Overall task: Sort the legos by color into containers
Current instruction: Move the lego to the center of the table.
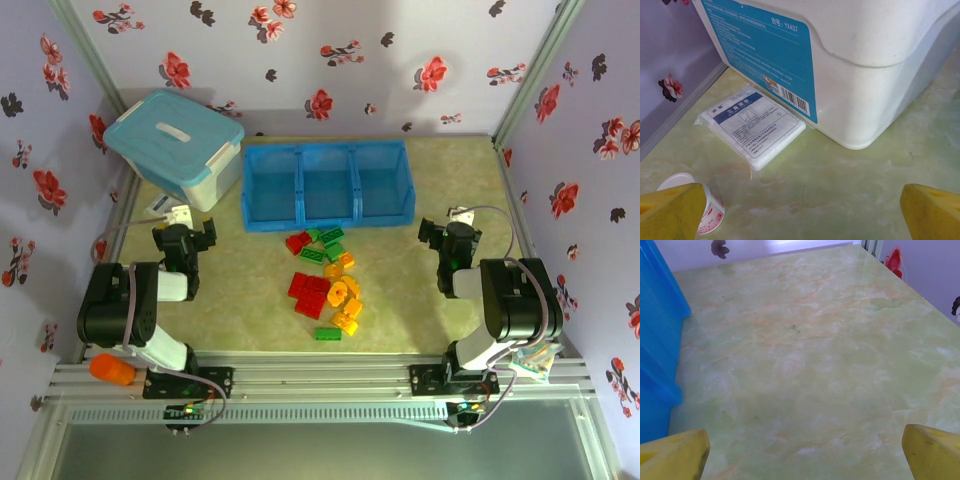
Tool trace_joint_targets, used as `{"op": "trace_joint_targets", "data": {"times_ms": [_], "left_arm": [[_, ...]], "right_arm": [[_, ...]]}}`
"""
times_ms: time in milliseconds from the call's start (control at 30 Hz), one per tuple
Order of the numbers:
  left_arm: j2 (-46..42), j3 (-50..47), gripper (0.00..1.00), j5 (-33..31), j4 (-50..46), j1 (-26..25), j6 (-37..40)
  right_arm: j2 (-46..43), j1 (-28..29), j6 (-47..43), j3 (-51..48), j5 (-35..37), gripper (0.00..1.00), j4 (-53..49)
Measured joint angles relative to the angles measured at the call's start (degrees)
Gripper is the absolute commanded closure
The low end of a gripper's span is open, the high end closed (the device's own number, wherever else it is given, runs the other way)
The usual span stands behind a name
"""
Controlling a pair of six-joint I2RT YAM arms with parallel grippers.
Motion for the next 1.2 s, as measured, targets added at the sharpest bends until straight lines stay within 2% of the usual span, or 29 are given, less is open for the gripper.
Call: {"op": "trace_joint_targets", "data": {"times_ms": [633,733,867,967,1067,1200], "left_arm": [[0.0,0.0,0.0,-0.2,0.0,0.0,0.0],[-2.3,0.0,0.0,-3.6,-2.4,-1.9,0.9],[-10.7,4.9,0.0,-9.7,-15.0,-8.4,1.9],[-16.6,14.3,0.0,-11.8,-28.2,-9.9,-3.8],[-20.4,22.8,0.0,-10.5,-39.7,-9.8,-10.4],[-23.9,27.1,0.02,-7.0,-51.2,-12.3,-16.0]], "right_arm": [[0.0,0.0,0.0,0.0,0.0,0.01,0.0],[-2.9,0.0,-0.3,0.3,-0.4,0.01,-3.9],[-17.6,0.1,0.2,6.1,-2.4,0.01,-20.8],[-27.5,0.3,8.6,15.7,-1.0,0.01,-33.7],[-33.4,-0.5,16.8,20.8,-3.3,0.01,-42.6],[-36.8,1.6,23.0,20.6,-7.6,0.01,-52.9]]}}
